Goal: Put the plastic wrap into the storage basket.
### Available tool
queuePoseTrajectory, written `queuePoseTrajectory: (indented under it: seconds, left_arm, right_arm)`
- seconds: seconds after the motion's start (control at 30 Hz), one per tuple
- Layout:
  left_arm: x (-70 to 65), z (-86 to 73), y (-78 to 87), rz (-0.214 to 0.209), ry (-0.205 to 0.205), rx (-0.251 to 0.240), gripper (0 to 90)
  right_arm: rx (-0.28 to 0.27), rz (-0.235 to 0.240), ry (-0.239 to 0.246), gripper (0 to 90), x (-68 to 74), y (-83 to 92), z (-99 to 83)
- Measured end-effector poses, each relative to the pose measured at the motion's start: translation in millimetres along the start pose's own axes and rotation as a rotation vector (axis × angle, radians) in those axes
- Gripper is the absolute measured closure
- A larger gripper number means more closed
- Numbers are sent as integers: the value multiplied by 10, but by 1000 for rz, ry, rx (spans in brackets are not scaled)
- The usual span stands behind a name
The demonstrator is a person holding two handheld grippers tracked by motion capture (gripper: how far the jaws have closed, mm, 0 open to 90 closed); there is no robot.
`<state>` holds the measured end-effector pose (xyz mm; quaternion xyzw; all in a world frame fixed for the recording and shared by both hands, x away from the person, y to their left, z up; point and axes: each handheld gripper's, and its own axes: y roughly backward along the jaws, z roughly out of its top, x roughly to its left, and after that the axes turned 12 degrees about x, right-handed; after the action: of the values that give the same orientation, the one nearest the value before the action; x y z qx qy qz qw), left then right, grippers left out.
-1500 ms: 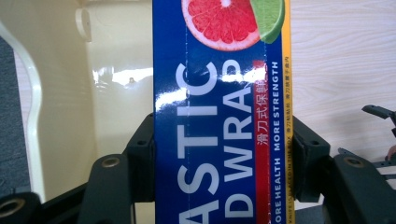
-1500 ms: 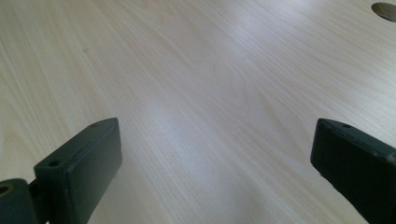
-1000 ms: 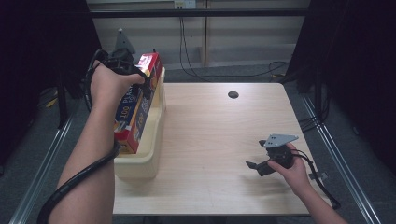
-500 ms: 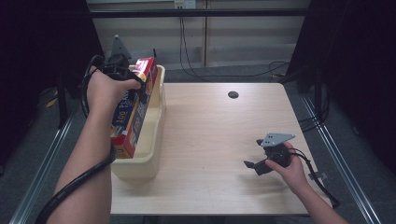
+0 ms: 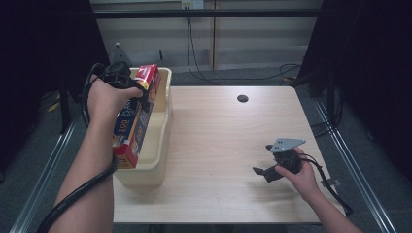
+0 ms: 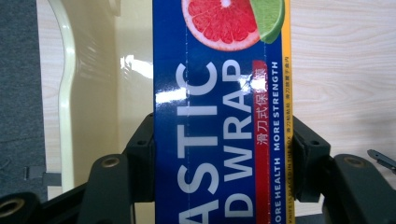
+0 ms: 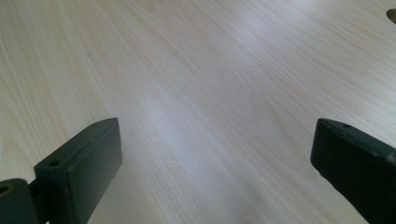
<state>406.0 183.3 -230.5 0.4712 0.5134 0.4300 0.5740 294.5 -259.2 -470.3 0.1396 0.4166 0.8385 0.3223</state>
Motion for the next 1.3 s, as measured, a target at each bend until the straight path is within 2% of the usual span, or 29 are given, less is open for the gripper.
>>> queuePoseTrajectory:
  seconds: [0.63, 0.8, 1.3]
  left_arm:
    - [91, -26, -136, -7, 19, 17, 409]
    - [129, -21, -219, 2, 26, 23, 409]
    - [178, -1, -373, -7, 31, 46, 409]
  right_arm:
    - [1, -1, 2, 19, 4, 2, 0]
    - [1, -2, 1, 18, 4, 4, -1]
    - [4, -1, -1, 18, 10, -6, -1]
